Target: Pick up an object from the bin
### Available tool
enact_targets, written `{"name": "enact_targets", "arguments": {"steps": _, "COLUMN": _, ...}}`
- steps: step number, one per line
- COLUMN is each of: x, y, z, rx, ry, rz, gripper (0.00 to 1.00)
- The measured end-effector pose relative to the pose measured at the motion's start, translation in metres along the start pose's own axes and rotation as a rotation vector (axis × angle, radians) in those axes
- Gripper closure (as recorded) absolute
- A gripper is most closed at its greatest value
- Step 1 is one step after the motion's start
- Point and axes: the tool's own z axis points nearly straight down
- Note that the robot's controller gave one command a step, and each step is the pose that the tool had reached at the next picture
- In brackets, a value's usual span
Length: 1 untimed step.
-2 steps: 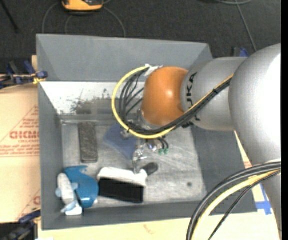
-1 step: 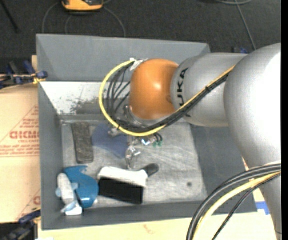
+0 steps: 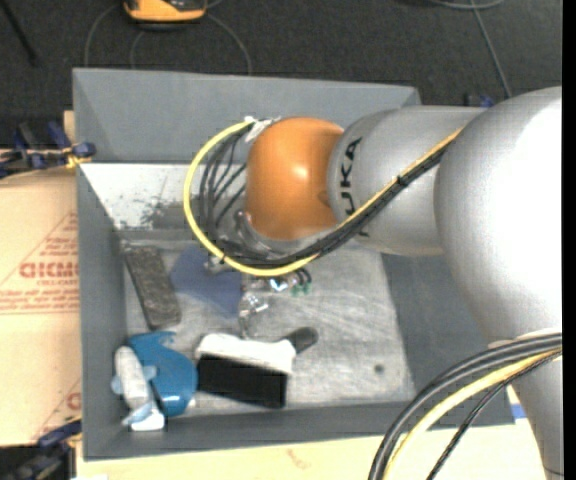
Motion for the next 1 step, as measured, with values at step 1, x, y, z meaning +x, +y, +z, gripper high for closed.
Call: {"name": "enact_targets", "arguments": {"steps": 1, "x": 0.0005, "y": -0.0328, "z": 0.0141, "rx": -0.002, "ry": -0.004, "rz": 0.055, "gripper": 0.00}}
